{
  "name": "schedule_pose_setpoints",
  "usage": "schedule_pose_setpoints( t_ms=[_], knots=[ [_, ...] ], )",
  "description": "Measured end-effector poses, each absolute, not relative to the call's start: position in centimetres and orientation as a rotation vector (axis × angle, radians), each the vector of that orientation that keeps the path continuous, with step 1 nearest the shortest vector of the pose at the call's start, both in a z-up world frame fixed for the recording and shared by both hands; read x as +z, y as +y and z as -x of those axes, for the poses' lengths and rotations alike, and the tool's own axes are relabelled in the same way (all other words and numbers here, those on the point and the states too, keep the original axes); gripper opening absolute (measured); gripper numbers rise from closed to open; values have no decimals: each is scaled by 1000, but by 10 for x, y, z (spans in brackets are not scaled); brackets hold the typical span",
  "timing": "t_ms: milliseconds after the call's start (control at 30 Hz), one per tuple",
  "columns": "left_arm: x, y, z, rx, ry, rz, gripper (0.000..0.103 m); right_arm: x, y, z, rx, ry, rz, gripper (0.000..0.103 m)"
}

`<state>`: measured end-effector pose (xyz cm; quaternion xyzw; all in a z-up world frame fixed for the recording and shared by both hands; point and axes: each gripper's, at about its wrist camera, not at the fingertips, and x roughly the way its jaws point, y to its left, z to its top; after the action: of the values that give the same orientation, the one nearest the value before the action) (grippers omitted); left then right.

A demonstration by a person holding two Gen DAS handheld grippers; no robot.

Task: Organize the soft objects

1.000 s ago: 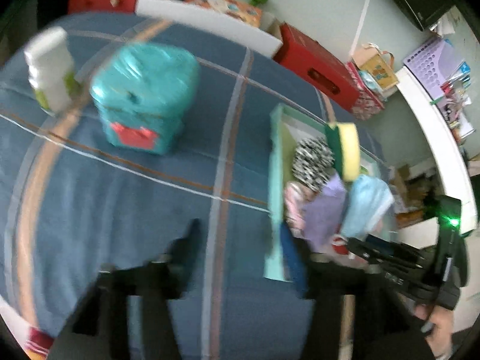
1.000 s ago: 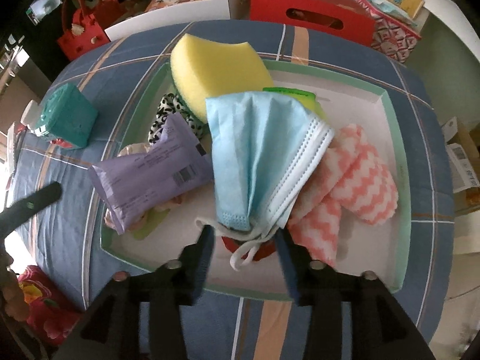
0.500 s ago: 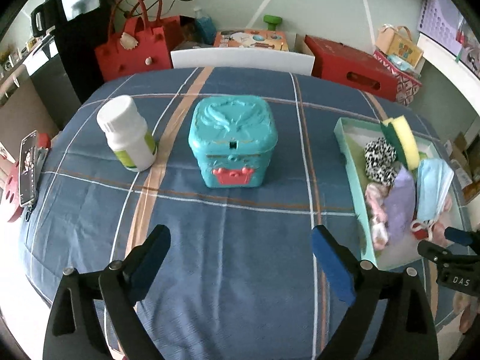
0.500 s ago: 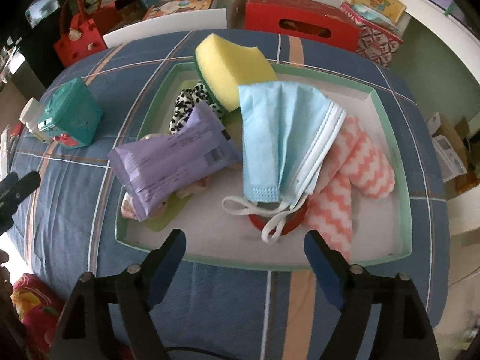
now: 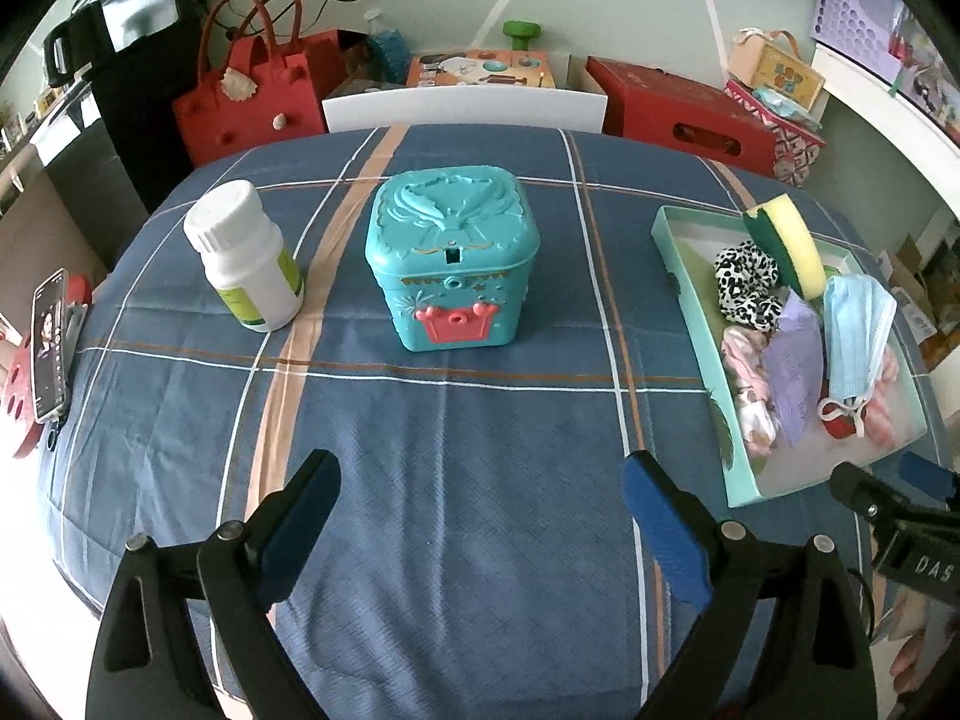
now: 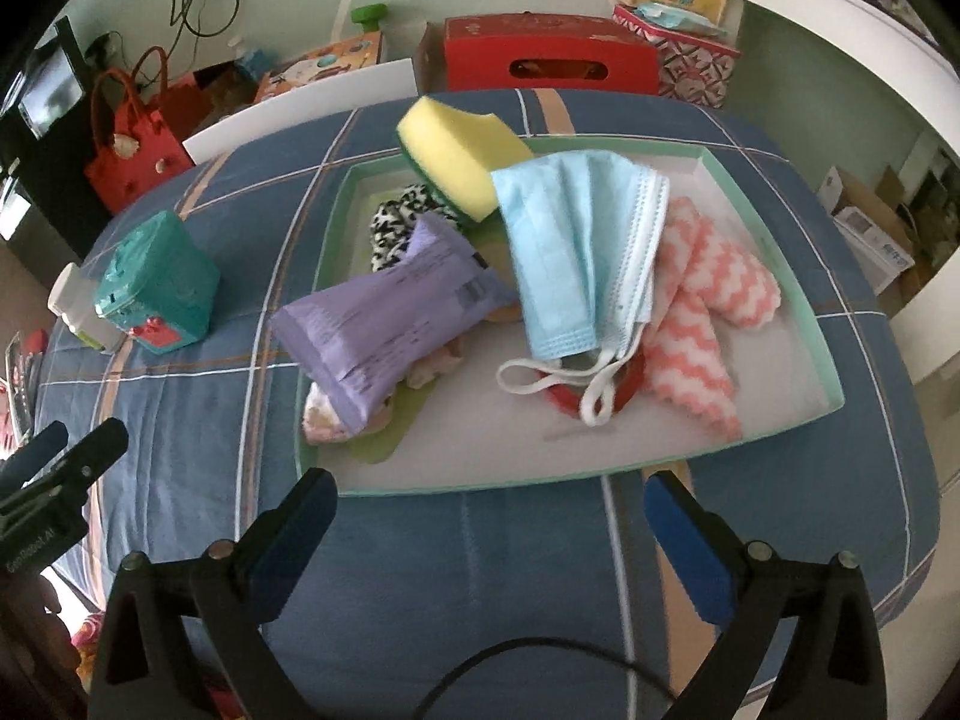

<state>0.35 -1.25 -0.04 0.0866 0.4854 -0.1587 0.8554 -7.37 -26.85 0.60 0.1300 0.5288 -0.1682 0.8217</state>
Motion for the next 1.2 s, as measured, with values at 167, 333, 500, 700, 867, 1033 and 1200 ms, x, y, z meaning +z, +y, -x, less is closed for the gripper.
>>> schedule_pose_setpoints(
  t_ms=[167, 333, 500, 700, 867, 1033, 1200],
  knots=[
    [-1, -12, -4, -338, 1025, -180, 95, 5, -255, 71, -370, 1122, -266, 103],
    [-1, -11, -4, -330, 1020, -175, 95, 0, -257, 65, -378, 1121, -250, 103],
    [-1, -10, -3, -279, 1009, -200, 95, -1, -255, 64, -385, 1120, -239, 103],
    [-2, -7, -4, -256, 1016, -203, 95, 1, -254, 65, -402, 1112, -228, 103],
    [-5, -6, -6, -210, 1029, -224, 95, 3, -256, 66, -410, 1111, -225, 103],
    [-8, -6, -6, -197, 1039, -247, 95, 4, -258, 66, -421, 1107, -220, 103],
    [-10, -7, -6, -198, 1050, -263, 95, 4, -260, 66, -431, 1105, -217, 103]
  ],
)
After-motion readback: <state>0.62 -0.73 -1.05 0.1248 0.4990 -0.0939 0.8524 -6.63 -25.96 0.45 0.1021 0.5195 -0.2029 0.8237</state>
